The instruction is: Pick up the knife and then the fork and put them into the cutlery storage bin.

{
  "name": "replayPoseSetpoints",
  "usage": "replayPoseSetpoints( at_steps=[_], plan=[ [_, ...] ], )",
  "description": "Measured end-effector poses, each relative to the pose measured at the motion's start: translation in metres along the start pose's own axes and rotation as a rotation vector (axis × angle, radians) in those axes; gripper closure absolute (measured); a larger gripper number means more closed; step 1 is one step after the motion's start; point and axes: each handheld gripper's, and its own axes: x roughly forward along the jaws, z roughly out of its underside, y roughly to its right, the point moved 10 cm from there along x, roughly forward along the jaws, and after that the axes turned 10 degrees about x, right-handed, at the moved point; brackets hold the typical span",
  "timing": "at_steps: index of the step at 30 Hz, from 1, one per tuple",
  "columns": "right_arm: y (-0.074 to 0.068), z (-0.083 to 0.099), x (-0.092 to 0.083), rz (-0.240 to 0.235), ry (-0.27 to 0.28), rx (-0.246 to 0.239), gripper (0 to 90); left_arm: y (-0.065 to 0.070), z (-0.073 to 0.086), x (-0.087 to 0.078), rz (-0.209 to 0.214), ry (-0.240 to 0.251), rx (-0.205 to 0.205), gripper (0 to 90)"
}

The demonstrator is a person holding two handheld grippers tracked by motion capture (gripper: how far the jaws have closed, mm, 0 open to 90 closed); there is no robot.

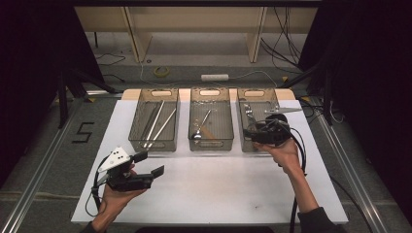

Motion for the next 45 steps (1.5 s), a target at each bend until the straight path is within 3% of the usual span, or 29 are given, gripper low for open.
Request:
replayPoseSetpoints(
  at_steps=[9,28,45],
  plan=[
    [-0.011,0.009,-0.006,-0.071,0.048,0.014,31.2,-0.001,0.000,0.000,-0.004,0.000,-0.010,15.6],
    [-0.047,0.037,-0.024,-0.186,0.113,-0.047,27.7,0.002,0.001,0.002,0.017,-0.007,-0.013,15.6],
    [-0.050,0.068,-0.048,-0.239,0.193,-0.050,27.2,0.003,0.001,0.001,0.030,-0.008,-0.023,15.6]
  ],
)
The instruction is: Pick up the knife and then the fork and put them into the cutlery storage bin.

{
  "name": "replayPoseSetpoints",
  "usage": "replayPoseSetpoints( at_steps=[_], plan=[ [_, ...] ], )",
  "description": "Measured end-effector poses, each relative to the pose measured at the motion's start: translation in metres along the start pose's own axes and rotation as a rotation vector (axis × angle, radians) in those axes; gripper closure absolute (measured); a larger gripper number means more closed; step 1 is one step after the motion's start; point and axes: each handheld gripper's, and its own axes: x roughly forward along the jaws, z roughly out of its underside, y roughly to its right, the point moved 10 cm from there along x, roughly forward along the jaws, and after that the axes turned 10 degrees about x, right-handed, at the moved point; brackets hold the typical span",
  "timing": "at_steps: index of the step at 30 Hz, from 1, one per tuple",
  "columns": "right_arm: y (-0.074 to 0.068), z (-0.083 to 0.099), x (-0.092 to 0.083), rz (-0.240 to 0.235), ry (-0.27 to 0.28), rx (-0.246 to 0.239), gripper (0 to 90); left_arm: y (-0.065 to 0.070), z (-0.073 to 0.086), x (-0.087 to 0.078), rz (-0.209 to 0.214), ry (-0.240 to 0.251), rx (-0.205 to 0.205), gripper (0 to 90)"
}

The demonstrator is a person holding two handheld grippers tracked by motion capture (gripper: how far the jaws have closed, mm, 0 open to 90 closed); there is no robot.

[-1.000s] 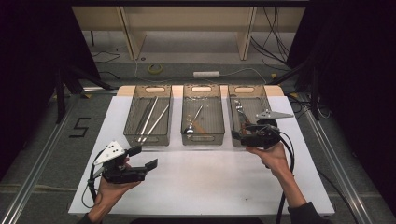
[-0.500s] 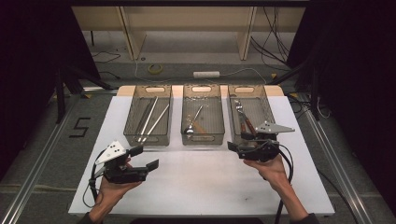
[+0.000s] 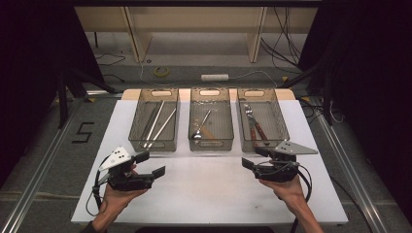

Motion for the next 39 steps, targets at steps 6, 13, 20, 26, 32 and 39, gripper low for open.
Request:
replayPoseSetpoints(
  at_steps=[6,13,20,26,32,39],
  plan=[
    [-0.005,0.010,-0.007,-0.002,0.014,-0.026,26.8,0.000,0.001,0.000,0.009,0.002,-0.010,15.6],
    [-0.009,0.017,-0.014,0.003,0.028,-0.032,26.3,0.002,0.002,0.000,0.011,-0.002,-0.007,15.6],
    [-0.007,0.024,-0.018,0.027,0.023,-0.016,24.0,0.003,0.002,-0.001,0.017,-0.001,-0.008,15.6],
    [-0.004,0.024,-0.018,0.043,0.023,-0.018,23.0,0.005,0.001,0.000,0.021,0.000,-0.008,15.6],
    [-0.005,0.024,-0.018,0.047,0.021,-0.022,22.9,0.005,0.002,0.000,0.023,-0.003,-0.004,15.6],
    [-0.004,0.024,-0.017,0.050,0.020,-0.027,22.7,0.005,0.001,0.000,0.022,0.000,-0.006,15.6]
  ],
)
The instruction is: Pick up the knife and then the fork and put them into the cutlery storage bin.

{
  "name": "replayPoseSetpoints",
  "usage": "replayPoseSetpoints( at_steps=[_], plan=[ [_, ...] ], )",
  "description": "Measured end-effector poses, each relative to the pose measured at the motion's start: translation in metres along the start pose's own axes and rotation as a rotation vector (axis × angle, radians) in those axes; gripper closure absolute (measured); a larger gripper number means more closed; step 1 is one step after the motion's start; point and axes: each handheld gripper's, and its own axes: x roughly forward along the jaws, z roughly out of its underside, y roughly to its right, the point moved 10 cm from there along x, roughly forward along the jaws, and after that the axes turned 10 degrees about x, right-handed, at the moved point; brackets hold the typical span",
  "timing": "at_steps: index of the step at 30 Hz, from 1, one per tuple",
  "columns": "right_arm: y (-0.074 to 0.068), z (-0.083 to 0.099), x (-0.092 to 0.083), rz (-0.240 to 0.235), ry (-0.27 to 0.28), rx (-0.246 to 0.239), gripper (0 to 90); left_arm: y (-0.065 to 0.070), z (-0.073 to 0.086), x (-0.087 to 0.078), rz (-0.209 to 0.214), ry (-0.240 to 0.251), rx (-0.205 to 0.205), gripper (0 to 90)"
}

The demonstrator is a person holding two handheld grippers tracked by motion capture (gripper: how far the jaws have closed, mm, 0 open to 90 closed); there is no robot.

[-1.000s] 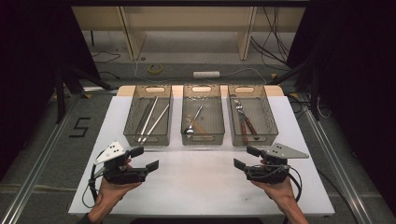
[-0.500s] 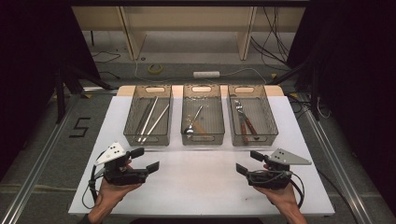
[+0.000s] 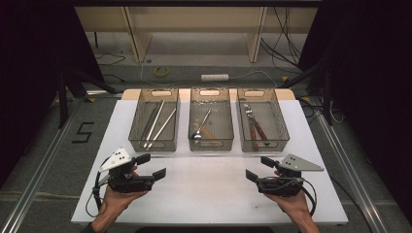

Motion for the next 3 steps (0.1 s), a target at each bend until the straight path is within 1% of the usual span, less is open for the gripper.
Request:
replayPoseSetpoints(
  at_steps=[3],
  plan=[
    [0.0006,0.0003,0.0002,0.003,-0.004,-0.003,22.5,-0.0001,0.0002,0.0002,0.000,-0.003,0.003,15.6]
  ],
)
